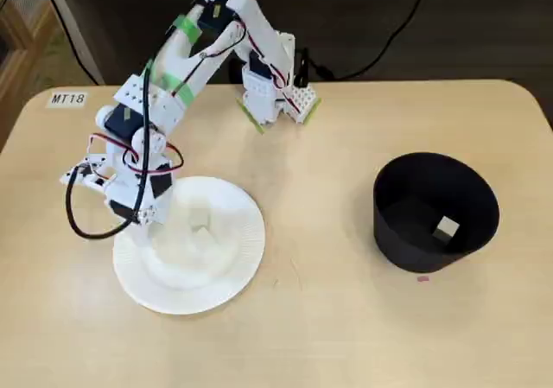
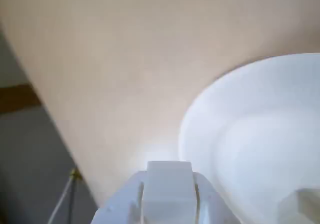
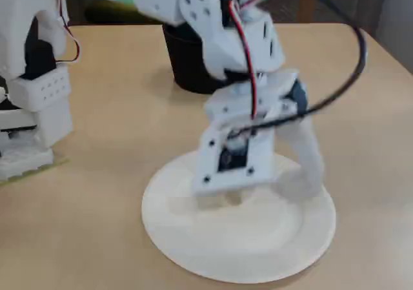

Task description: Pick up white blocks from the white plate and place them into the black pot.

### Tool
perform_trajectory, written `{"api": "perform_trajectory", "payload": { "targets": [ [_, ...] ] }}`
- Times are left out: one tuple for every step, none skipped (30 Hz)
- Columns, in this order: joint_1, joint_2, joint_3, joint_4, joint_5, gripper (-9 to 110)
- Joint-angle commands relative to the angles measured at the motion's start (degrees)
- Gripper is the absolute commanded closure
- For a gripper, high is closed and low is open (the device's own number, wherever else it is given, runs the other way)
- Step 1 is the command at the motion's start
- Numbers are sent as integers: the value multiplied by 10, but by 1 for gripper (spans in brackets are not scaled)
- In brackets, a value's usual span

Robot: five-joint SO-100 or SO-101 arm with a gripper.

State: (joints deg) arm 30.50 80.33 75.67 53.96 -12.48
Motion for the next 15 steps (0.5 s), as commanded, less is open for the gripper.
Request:
{"api": "perform_trajectory", "payload": {
  "targets": [
    [-55, 126, -3, -113, 14, 104],
    [-73, 145, 0, -141, 23, 104],
    [-91, 159, 0, -160, 33, 104],
    [-108, 170, 0, -178, 40, 104],
    [-127, 178, 0, -192, 42, 104],
    [-145, 185, 0, -207, 41, 104],
    [-164, 192, 0, -214, 40, 104],
    [-185, 201, 0, -217, 40, 104],
    [-207, 212, 4, -221, 37, 104],
    [-232, 224, 11, -226, 37, 104],
    [-258, 240, 24, -234, 40, 104],
    [-286, 261, 50, -258, 45, 104],
    [-315, 282, 79, -279, 54, 104],
    [-343, 302, 109, -296, 66, 104],
    [-373, 324, 139, -313, 70, 104]
  ]
}}
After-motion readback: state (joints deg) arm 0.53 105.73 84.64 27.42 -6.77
